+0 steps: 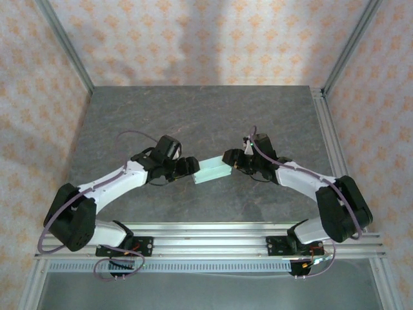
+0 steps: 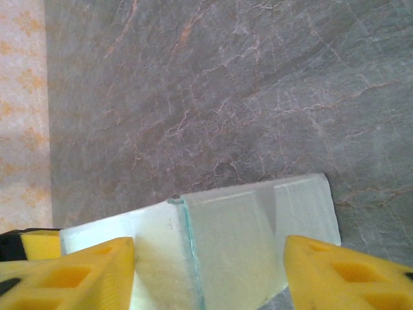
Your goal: Fold the paper box
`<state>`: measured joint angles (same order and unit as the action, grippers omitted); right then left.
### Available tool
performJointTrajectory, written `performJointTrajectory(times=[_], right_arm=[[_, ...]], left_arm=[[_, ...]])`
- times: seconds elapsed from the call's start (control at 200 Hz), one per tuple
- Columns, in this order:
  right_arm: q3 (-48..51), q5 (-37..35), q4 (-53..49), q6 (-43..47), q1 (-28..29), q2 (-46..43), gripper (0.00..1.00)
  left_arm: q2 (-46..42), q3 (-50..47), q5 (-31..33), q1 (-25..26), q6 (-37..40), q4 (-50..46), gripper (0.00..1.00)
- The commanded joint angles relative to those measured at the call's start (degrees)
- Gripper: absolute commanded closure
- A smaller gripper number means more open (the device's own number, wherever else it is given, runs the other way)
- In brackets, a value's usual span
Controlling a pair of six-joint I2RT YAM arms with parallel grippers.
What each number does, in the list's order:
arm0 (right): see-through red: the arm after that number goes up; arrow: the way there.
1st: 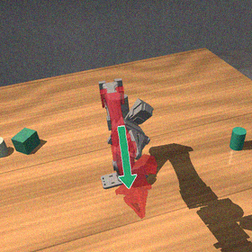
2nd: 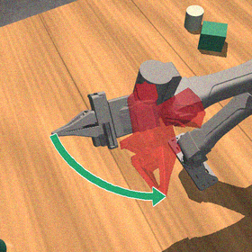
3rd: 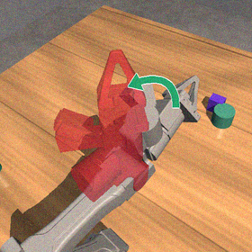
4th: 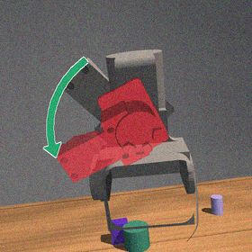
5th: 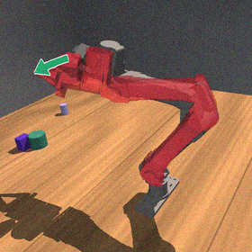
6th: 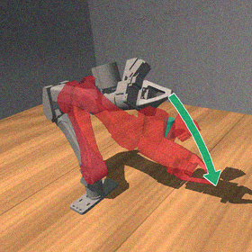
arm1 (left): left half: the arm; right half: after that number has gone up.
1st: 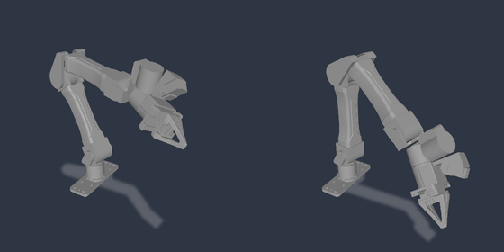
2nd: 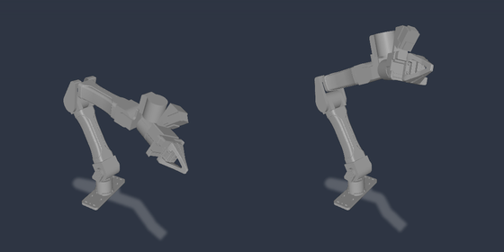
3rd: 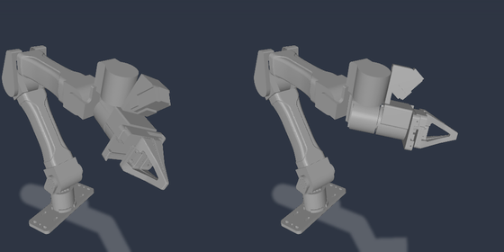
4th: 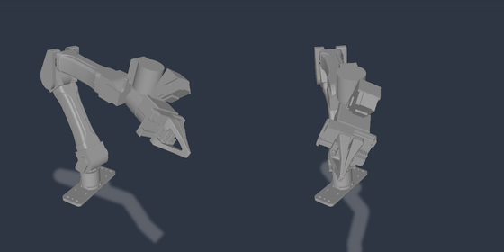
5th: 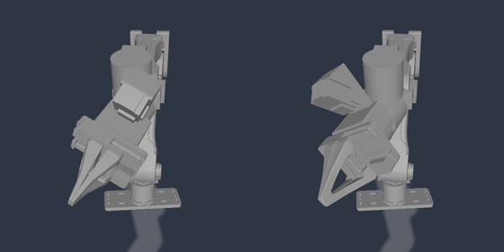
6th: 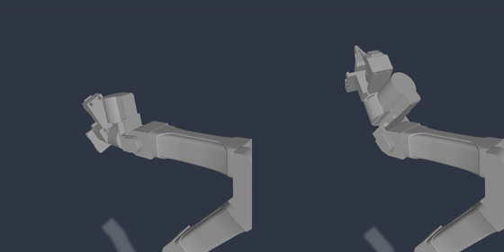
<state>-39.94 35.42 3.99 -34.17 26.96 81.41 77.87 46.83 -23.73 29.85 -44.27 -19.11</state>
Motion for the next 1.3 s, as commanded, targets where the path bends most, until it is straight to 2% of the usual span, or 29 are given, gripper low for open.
performJointTrajectory(times=[0.0, 0.19, 0.33, 0.405, 0.48, 0.52, 0.57, 0.64, 0.795, 0.896, 0.936, 1.126, 1.296], right_arm=[[0.33, 0.42, -0.13, 1.64, 0.29, 1.88, 0.47], [0.81, 0.10, -0.12, 1.75, 0.29, 2.75, 0.69], [1.14, -0.19, 0.22, 1.49, 0.29, 2.66, 0.84], [0.76, 0.21, 0.16, 1.50, 0.30, 2.60, 0.90], [-0.22, 0.82, -0.28, 1.49, 0.31, 2.15, 0.92], [-0.92, 0.88, -0.71, 1.58, 0.29, 1.64, 0.89], [-1.72, 0.50, -1.67, 1.79, 0.29, 0.88, 0.77], [-2.78, -0.89, -2.60, 2.09, 0.29, -0.53, 0.57], [-4.06, -5.93, -4.45, 2.60, 0.29, -4.19, 0.35], [-4.18, -9.11, -5.83, 3.45, -0.10, -6.68, 0.19], [-3.86, -10.73, -6.04, 3.41, -0.41, -7.74, 0.17], [-1.22, -12.62, -7.51, 3.47, -4.25, -12.32, 0.14], [1.45, -13.41, -9.14, 3.93, -7.39, -16.49, 0.14]], left_arm=[[0.90, -3.67, 0.53, -0.69, -1.60, 0.39, 0.41], [3.30, -4.68, 0.00, -0.92, -1.17, 1.41, 0.72], [4.10, -6.26, 0.00, -0.92, -1.34, 3.34, 0.86], [4.51, -7.13, 0.08, -0.91, -1.48, 5.24, 0.90], [3.47, -7.94, 0.44, -0.84, -1.06, 8.40, 0.89], [2.65, -7.24, 1.15, -0.84, 0.15, 8.08, 0.83], [1.41, -5.70, 2.68, -0.84, 1.73, 6.44, 0.63], [0.16, -2.28, 5.28, -0.90, 4.42, 2.89, 0.42], [-1.21, 4.72, 8.27, -0.91, 13.17, -1.63, 0.01], [-2.13, 7.05, 10.08, -0.84, 20.91, 0.54, 0.00], [-1.94, 8.29, 10.06, -0.84, 24.11, 1.33, 0.00], [3.75, 17.45, 3.19, -0.46, 41.26, 0.63, 0.00], [12.74, 26.93, -1.16, 4.32, 62.50, -7.66, 0.00]])
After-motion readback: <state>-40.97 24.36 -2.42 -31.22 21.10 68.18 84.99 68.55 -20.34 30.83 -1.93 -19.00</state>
